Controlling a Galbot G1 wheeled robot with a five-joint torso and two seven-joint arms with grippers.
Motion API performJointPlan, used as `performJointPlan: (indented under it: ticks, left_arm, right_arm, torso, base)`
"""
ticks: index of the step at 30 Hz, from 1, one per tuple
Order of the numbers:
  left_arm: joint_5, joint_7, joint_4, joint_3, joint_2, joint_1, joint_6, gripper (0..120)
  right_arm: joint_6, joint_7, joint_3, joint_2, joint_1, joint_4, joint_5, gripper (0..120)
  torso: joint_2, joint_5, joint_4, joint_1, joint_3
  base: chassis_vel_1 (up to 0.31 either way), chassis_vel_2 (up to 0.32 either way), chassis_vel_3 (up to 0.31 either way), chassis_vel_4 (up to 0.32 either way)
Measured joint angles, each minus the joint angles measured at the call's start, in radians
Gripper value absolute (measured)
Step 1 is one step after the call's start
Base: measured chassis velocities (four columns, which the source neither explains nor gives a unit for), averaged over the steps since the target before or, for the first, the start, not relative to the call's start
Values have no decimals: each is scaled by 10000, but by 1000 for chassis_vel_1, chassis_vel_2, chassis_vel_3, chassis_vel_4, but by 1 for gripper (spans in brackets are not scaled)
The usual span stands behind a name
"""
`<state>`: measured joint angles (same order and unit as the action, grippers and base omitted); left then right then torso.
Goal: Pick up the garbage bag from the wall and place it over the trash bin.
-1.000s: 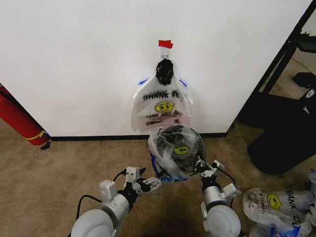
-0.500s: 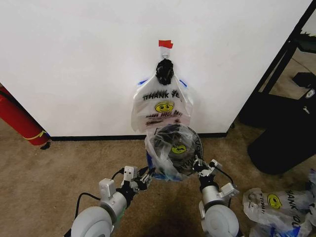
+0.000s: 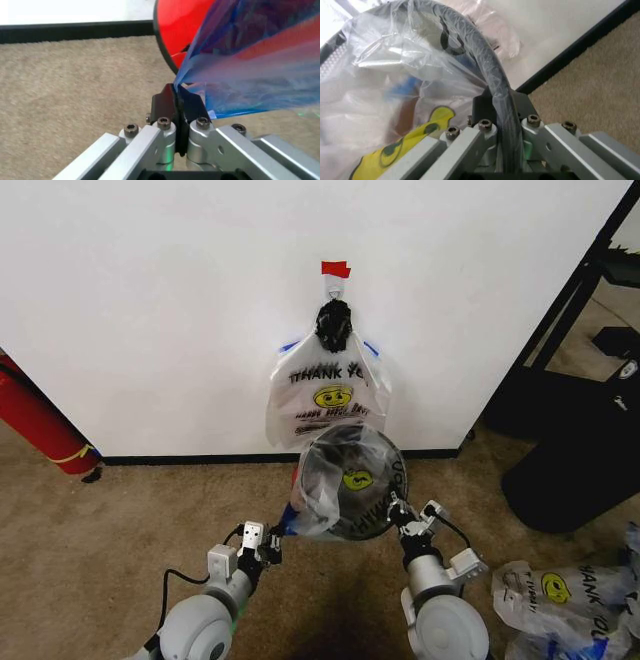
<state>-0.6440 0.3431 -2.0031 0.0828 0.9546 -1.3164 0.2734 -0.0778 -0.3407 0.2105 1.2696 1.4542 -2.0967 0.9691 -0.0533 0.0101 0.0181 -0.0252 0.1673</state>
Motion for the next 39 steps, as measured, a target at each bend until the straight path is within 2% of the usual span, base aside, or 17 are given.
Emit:
performJointPlan:
  ticks: [4,7,10,12,16,17,22,24,25,27,30,33,36,38,39]
  left_arm:
    - [310,48,290,-6,83,81,-258,0]
    - [631,-277,388,2,52,-40,-789,0]
    - [806,-688,341,39,-49,-197,-1000,7]
    - [1197,-1254,310,100,-152,-343,-1198,15]
    - [2921,-2901,490,409,-398,-645,-1751,33]
    - [2921,-2901,490,409,-398,-645,-1751,33]
    - [3987,-4008,245,804,-623,-1224,-2554,53]
    - [3987,-4008,245,804,-623,-1224,-2554,53]
    - [4038,-3977,-52,853,-688,-1504,-2978,62]
    - [3904,-3638,-517,842,-705,-1765,-3172,70]
    - [3383,-2930,-1511,645,-560,-2083,-3089,81]
    - [3029,-2608,-1993,497,-434,-2199,-2944,87]
    - [2070,-1756,-2993,70,-72,-2191,-2505,76]
    - [1650,-1226,-3243,-224,146,-1817,-2112,68]
    - [1650,-1226,-3243,-224,146,-1817,-2112,68]
  right_arm:
    - [174,-145,-31,-26,26,-127,107,0]
    - [230,-152,-119,-36,-30,-79,77,0]
    - [218,-149,-182,-23,-141,78,45,0]
    - [213,-145,-252,62,-313,291,45,0]
    - [57,-114,-273,446,-911,1010,46,0]
    - [57,-114,-273,446,-911,1010,46,0]
    - [-192,121,-175,797,-1587,1983,12,0]
    - [-192,121,-175,797,-1587,1983,12,0]
    - [-297,265,-169,848,-1734,2324,-147,0]
    - [-441,442,-192,869,-1819,2585,-431,0]
    - [-832,873,-326,875,-1879,2971,-1172,0]
    - [-996,1027,-394,871,-1898,3111,-1441,0]
    - [-1198,1249,-593,829,-1910,3332,-1952,0]
    - [-1319,1402,-756,792,-1876,3439,-2422,0]
    - [-1319,1402,-756,792,-1876,3439,-2422,0]
  torso:
    - [0,0,0,0,0]
    - [0,0,0,0,0]
    - [0,0,0,0,0]
    - [0,-2,-1,0,0]
    - [0,-1,0,0,0]
    - [0,-1,0,0,0]
    - [0,0,-1,-1,0]
    - [0,0,-1,-1,0]
    - [0,-1,-1,0,0]
    - [0,-1,-2,-1,0]
    - [0,-3,0,0,0]
    - [0,-1,0,0,0]
    - [0,-4,-2,0,-1]
    - [0,-3,-1,0,-1]
    - [0,-3,-1,0,-1]
  base:
    - [0,0,0,0]
    - [0,0,0,0]
    - [0,0,0,0]
    - [0,0,0,0]
    - [0,0,0,0]
    - [0,0,0,0]
    - [0,0,0,0]
    - [0,0,0,0]
    - [0,0,0,0]
    - [0,0,0,0]
    - [0,0,0,0]
    - [0,0,0,0]
    - [0,0,0,0]
    - [0,0,0,0]
    - [0,0,0,0]
